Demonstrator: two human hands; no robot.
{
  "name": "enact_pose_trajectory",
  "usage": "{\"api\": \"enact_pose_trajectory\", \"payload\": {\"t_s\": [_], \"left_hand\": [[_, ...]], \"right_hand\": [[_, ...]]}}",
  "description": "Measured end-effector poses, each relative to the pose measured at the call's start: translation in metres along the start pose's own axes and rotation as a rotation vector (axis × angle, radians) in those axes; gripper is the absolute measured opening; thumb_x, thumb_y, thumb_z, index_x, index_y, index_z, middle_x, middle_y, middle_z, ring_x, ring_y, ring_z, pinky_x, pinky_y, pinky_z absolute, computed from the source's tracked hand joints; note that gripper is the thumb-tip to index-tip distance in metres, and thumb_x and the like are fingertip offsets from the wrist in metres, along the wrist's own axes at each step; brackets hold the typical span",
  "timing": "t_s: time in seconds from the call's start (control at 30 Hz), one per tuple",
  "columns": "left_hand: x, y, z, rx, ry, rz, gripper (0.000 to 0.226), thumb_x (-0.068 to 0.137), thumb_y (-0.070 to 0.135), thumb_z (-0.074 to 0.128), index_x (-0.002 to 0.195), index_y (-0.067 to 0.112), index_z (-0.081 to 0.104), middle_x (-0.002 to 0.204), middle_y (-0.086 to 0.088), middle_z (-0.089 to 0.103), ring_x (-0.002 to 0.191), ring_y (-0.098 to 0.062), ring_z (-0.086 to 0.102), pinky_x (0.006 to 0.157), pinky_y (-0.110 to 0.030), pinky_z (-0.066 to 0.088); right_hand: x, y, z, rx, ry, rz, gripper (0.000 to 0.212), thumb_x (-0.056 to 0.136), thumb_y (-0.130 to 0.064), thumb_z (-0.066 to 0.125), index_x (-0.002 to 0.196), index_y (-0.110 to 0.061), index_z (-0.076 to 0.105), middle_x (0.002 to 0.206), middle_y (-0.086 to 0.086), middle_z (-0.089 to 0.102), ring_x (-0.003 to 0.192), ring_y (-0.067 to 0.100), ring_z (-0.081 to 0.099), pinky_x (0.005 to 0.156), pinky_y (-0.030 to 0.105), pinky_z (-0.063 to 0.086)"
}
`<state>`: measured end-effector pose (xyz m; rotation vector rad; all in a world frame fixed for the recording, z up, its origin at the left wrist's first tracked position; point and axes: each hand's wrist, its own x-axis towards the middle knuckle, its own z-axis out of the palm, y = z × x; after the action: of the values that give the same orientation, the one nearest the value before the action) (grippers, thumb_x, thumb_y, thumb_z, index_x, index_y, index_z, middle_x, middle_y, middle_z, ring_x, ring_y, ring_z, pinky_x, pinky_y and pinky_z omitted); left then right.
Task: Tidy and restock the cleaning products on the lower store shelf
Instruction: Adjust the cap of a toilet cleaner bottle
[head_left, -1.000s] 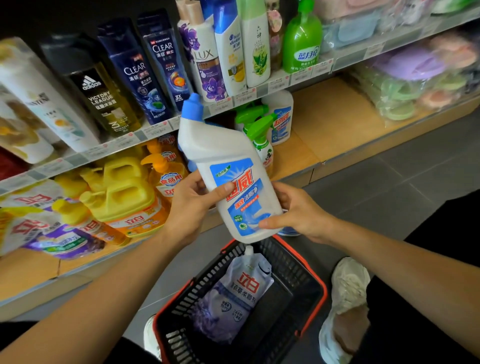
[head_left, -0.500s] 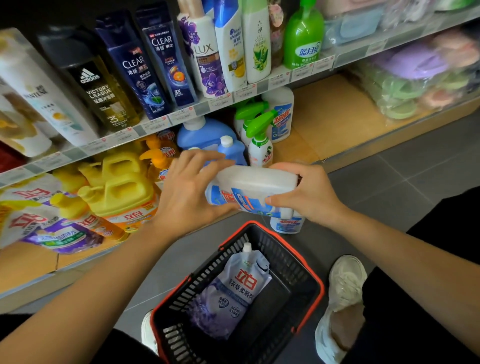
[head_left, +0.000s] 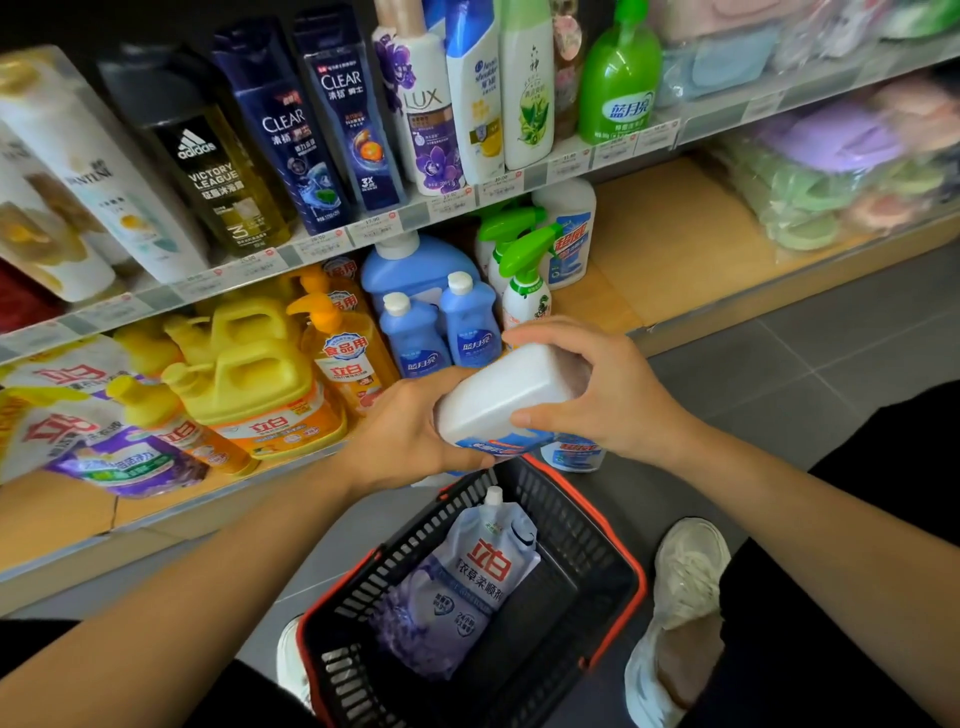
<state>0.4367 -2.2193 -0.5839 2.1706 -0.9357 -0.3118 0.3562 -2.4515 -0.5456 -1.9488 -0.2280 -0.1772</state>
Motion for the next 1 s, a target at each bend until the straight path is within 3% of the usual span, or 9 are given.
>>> {"api": "enact_pose_trajectory", "payload": {"t_s": [0.1,0.3,0.5,0.63,0.73,0.83,1.0], "left_hand": [[-0.003,-0.001,0.002,-0.087,0.088,-0.036,0.077,0.062,0.037,0.095,0.13,0.022,0.062,0.115,0.008,0.07,0.106,-0.014,0.068,0.088,-0.046,0.057],[-0.005,-0.001,-0.002,-0.099,0.188,-0.087,0.072,0.064,0.029,0.096,0.126,0.016,0.063,0.114,0.007,0.07,0.104,-0.011,0.068,0.086,-0.034,0.059],[-0.006,0.002,0.0,-0.147,0.202,-0.1,0.07,0.065,0.025,0.095,0.126,0.012,0.063,0.114,0.003,0.071,0.105,-0.014,0.069,0.085,-0.032,0.06],[-0.008,0.004,0.0,-0.175,0.211,-0.095,0.07,0.064,0.025,0.094,0.126,0.013,0.064,0.115,0.003,0.071,0.106,-0.014,0.069,0.086,-0.029,0.059],[-0.009,0.007,0.0,-0.197,0.233,-0.094,0.068,0.063,0.026,0.093,0.124,0.017,0.064,0.115,0.006,0.071,0.106,-0.012,0.068,0.085,-0.025,0.058],[-0.008,0.008,0.0,-0.206,0.246,-0.099,0.069,0.064,0.02,0.094,0.126,0.013,0.064,0.116,0.003,0.072,0.107,-0.016,0.069,0.086,-0.028,0.059],[-0.009,0.007,0.0,-0.199,0.253,-0.088,0.072,0.065,0.015,0.095,0.13,0.012,0.063,0.119,0.002,0.072,0.109,-0.016,0.068,0.089,-0.034,0.06]], "right_hand": [[-0.003,0.0,-0.008,-0.029,0.045,-0.045,0.064,0.077,-0.012,0.083,0.136,-0.015,0.058,0.143,-0.003,0.054,0.138,0.01,0.042,0.115,0.031,0.035],[-0.009,0.008,-0.003,-0.133,0.001,-0.145,0.045,0.097,-0.001,0.058,0.14,-0.01,0.052,0.151,0.002,0.045,0.145,0.007,0.033,0.121,0.027,0.025],[-0.009,0.014,-0.005,-0.06,0.147,-0.153,0.031,0.089,-0.002,0.07,0.119,-0.006,0.07,0.128,0.004,0.067,0.126,0.011,0.058,0.108,0.027,0.044],[-0.006,0.018,-0.01,0.052,0.261,-0.043,0.017,0.081,-0.007,0.079,0.098,-0.007,0.078,0.103,0.003,0.076,0.101,0.009,0.069,0.088,0.022,0.053],[-0.002,0.023,-0.01,0.153,0.329,0.087,0.023,0.082,-0.014,0.08,0.103,-0.008,0.076,0.101,0.006,0.073,0.094,0.013,0.068,0.081,0.023,0.055],[0.002,0.028,-0.007,0.336,0.315,0.263,0.03,0.084,-0.018,0.078,0.112,-0.012,0.073,0.108,0.01,0.071,0.1,0.024,0.068,0.086,0.037,0.059],[0.006,0.03,-0.002,0.484,0.35,0.36,0.013,0.09,-0.014,0.071,0.101,-0.02,0.076,0.096,0.002,0.071,0.093,0.022,0.066,0.087,0.055,0.055]]}}
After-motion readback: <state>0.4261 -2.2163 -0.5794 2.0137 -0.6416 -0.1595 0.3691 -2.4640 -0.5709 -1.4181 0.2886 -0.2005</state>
